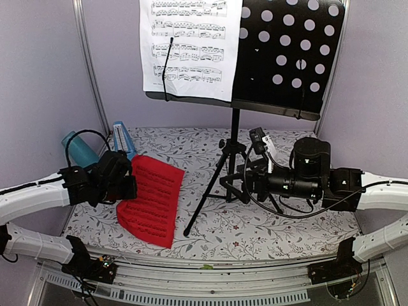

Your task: Set up the instrument practice props

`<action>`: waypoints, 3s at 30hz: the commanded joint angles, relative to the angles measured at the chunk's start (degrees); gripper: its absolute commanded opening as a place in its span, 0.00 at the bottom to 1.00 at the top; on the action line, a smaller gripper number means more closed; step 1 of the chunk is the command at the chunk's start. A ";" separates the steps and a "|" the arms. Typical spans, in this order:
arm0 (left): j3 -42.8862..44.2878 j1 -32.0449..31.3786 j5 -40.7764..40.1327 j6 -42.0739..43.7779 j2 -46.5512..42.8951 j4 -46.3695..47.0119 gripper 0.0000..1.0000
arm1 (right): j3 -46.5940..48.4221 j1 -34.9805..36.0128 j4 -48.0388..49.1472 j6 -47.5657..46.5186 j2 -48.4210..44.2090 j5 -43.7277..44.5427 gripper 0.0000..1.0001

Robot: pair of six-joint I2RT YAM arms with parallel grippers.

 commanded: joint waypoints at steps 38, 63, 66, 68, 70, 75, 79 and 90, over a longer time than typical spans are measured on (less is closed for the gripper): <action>-6.62 -23.22 1.28 -1.52 -17.20 29.86 0.00 | -5.46 -0.93 22.42 23.51 8.42 -6.63 0.24; -5.20 -9.71 43.01 16.92 -11.95 34.72 0.95 | 7.26 -3.22 -3.37 -6.85 -3.15 -30.03 0.00; -3.50 -9.69 45.97 17.52 -10.51 35.67 0.95 | 9.30 -3.30 -5.59 -8.20 -3.55 -30.91 0.00; -2.88 -9.74 46.94 17.62 -10.28 36.52 0.94 | 10.24 -3.45 -6.08 -8.46 -3.89 -31.59 0.00; -2.43 -9.69 47.83 17.32 -10.57 37.97 0.93 | 11.14 -3.65 -6.71 -8.45 -4.12 -32.20 0.00; 0.38 -9.73 50.69 15.86 -11.43 41.41 0.80 | 13.41 -4.49 -9.17 -8.35 -5.03 -30.12 0.00; 2.79 -9.83 52.82 14.51 -10.47 43.43 0.51 | 15.08 -5.27 -9.85 -7.86 -5.98 -28.30 0.00; 6.86 -10.86 52.76 12.51 -7.20 46.95 0.10 | 17.96 -6.72 -13.29 -8.01 -7.75 -23.17 0.00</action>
